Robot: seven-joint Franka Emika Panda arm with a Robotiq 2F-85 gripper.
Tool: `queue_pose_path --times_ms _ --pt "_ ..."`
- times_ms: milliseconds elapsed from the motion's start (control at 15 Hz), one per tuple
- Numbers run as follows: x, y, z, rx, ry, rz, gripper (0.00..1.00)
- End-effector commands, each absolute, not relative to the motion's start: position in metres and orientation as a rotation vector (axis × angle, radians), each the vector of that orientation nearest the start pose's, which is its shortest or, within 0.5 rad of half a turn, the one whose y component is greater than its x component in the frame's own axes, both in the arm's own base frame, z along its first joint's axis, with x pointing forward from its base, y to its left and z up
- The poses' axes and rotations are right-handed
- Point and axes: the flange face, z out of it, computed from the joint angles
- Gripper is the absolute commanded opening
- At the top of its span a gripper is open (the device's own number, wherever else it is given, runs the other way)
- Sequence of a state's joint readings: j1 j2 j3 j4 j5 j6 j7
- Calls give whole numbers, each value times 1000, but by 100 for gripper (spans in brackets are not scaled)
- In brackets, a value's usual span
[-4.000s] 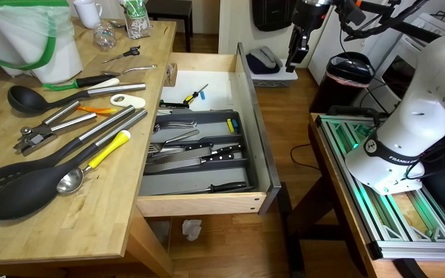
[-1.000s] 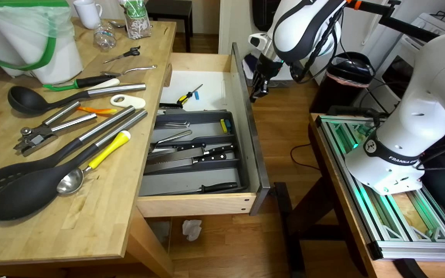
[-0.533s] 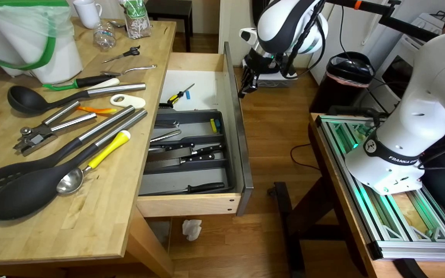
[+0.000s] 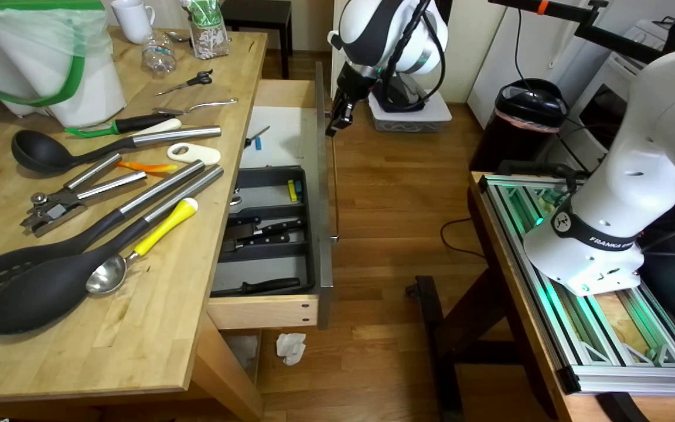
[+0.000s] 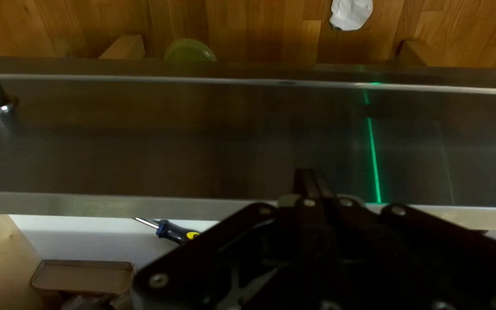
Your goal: Push closed the drawer
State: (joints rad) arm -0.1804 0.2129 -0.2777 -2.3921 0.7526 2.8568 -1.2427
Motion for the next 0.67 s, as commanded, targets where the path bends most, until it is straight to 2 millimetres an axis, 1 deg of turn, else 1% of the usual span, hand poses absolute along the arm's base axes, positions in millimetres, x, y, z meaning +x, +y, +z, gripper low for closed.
queue_pose_path --times_ms 0,133,200,267,400,600 --pt "484 -283 247 -3109 -174 -602 0" --pt "493 -289 246 -3108 -175 -582 0" --pt "490 -291 242 -3098 -167 -509 0" --pt "487 -291 242 -3087 -167 -467 0" --pt "481 -289 245 -3069 -178 -434 0" --pt "462 -283 250 -3063 -173 -301 0"
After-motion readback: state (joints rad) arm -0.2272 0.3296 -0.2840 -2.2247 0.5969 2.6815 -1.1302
